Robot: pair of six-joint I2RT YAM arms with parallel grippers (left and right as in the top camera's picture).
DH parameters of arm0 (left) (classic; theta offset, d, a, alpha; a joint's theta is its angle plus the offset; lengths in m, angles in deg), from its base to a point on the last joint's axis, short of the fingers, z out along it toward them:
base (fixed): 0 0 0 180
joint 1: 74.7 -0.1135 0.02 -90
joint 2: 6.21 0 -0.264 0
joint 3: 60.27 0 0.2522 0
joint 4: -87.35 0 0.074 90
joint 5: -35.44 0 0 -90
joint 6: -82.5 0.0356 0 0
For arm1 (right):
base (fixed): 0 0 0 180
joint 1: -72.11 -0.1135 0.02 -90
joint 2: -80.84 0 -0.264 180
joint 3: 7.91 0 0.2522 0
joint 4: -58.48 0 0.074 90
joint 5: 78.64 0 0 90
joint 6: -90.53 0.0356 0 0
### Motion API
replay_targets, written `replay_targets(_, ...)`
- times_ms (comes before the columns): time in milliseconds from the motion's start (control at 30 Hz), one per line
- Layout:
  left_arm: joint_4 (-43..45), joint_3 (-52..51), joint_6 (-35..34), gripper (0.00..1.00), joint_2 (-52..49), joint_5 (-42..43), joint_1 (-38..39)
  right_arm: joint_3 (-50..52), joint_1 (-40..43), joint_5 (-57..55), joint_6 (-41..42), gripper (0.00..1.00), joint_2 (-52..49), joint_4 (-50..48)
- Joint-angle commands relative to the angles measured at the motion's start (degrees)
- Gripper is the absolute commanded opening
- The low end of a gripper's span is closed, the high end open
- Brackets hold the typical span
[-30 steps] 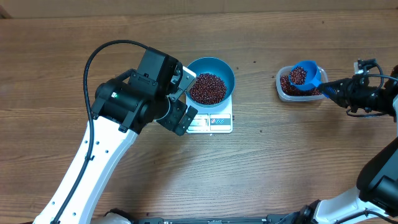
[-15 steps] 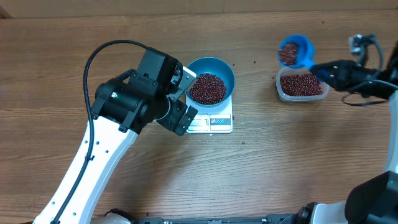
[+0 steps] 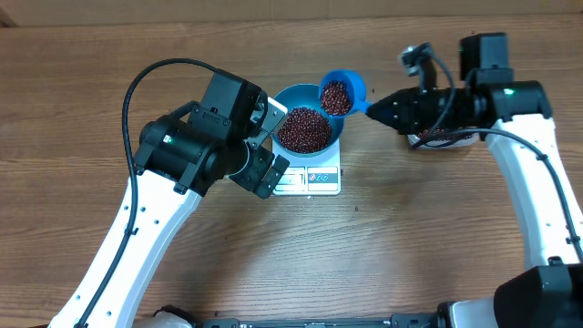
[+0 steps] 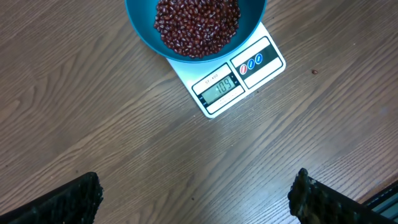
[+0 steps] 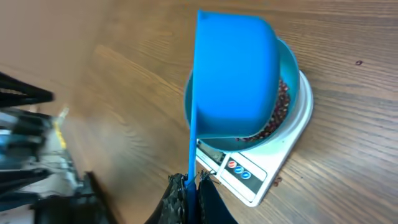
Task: Scoop item into bowl and weigh 150g on scale
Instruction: 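Carry the filled scoop over the teal bowl with the right gripper, then tilt the scoop slowly to trickle beans into the bowl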
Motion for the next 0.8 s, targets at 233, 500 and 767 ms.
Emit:
replay_targets(233,0.04,-0.13,0.9,1.0,0.15,0.61,-0.22,-1.81,-3.54,-9.2,3.85,0.04,1.29,-3.52)
replay_targets(500,0.04,-0.13,0.9,0.99,0.15,0.61,-0.22,-1.81,-7.85,-16.5,3.82,0.04,1.29,-5.49)
replay_targets(767,0.04,-0.13,0.9,0.99,0.15,0.61,-0.22,-1.81,-12.94,-27.26,3.8,0.04,1.29,-6.6)
